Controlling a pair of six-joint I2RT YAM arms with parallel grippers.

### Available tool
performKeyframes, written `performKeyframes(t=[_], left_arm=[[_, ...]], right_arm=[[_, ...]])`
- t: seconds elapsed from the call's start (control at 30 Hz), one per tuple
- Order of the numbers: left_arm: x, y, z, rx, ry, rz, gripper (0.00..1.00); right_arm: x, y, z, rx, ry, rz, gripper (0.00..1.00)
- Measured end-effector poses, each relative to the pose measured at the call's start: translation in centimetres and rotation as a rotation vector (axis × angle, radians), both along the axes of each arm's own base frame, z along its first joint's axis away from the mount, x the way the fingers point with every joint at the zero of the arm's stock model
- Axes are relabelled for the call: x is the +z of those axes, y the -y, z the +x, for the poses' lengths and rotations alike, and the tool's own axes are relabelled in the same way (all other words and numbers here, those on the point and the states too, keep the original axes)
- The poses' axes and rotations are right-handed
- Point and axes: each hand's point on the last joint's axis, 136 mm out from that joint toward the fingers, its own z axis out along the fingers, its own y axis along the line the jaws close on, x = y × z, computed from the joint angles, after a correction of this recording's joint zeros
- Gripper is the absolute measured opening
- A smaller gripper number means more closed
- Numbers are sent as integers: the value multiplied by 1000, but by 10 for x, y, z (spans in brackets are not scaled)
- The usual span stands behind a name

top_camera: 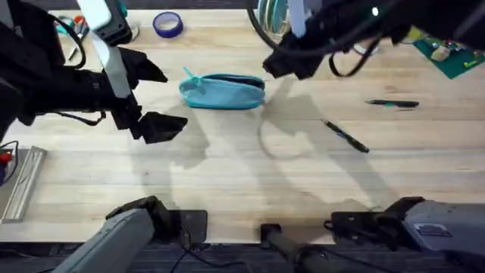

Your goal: Unzip the bag, pick up the pens from the table one at a time and place them inside, then zip the bag closed.

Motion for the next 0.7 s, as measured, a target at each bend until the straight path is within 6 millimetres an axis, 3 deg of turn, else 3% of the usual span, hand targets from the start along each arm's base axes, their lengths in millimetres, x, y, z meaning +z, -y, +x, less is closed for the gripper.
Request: performKeyframes(t=[0.47, 0.7], left_arm=[[0, 0, 0, 0, 0, 0, 994], [0, 0, 0, 0, 0, 0, 996]], right_arm=[[-9, -26, 34, 67, -186, -138, 30], [4, -43, 29, 181, -124, -135, 29]])
